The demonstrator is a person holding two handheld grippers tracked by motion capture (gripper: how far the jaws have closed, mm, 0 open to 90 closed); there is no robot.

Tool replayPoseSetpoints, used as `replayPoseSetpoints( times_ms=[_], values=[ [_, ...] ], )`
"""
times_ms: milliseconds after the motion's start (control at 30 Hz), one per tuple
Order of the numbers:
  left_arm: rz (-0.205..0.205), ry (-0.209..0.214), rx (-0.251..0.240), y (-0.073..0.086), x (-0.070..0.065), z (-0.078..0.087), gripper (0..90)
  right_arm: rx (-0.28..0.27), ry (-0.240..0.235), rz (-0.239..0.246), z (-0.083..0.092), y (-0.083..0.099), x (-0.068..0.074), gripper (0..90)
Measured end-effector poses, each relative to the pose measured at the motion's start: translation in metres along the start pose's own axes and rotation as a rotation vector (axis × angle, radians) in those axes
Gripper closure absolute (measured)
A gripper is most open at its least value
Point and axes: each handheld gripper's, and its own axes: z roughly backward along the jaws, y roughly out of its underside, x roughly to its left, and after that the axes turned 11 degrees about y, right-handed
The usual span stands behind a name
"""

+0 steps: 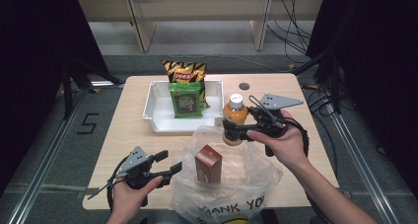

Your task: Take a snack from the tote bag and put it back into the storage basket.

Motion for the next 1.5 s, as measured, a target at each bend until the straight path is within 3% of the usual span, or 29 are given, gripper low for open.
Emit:
replayPoseSetpoints(
  times_ms=[133, 333, 367, 400, 533, 900, 967, 1033, 1333, 1400, 1500],
  values=[
    [-0.010, -0.007, 0.005, -0.001, 0.000, 0.001, 28.0, -0.018, -0.002, 0.022, -0.004, -0.003, -0.003, 32.3],
    [-0.014, 0.000, -0.001, -0.001, 0.001, 0.001, 27.9, -0.003, 0.008, 0.014, -0.010, -0.005, -0.005, 32.2],
    [-0.013, 0.000, -0.004, -0.001, 0.001, 0.001, 27.9, 0.002, 0.004, -0.006, -0.010, -0.006, -0.005, 32.2],
    [-0.014, 0.000, -0.004, -0.001, 0.001, 0.001, 27.6, -0.012, 0.008, 0.010, -0.013, -0.006, -0.007, 32.2],
    [-0.015, -0.001, -0.004, -0.001, 0.001, 0.001, 27.5, 0.006, 0.017, -0.009, -0.015, -0.008, -0.008, 32.2],
    [-0.014, 0.000, 0.000, -0.001, 0.000, 0.001, 27.5, -0.008, 0.016, 0.004, -0.027, -0.013, -0.016, 32.2],
    [-0.014, 0.000, -0.001, -0.001, 0.000, 0.001, 27.5, 0.000, 0.023, -0.023, -0.028, -0.014, -0.016, 32.2],
    [-0.015, -0.001, 0.000, -0.001, 0.000, 0.001, 27.5, 0.002, 0.023, -0.008, -0.030, -0.014, -0.018, 32.2],
    [-0.014, 0.000, -0.001, -0.001, 0.000, 0.001, 27.5, 0.006, 0.035, -0.025, -0.039, -0.017, -0.022, 32.2],
    [-0.014, 0.001, -0.001, -0.001, 0.000, 0.001, 27.5, 0.003, 0.045, -0.006, -0.041, -0.018, -0.025, 32.2],
    [-0.013, 0.002, -0.001, -0.001, 0.001, 0.001, 27.5, 0.008, 0.047, -0.028, -0.045, -0.018, -0.026, 32.2]
  ],
)
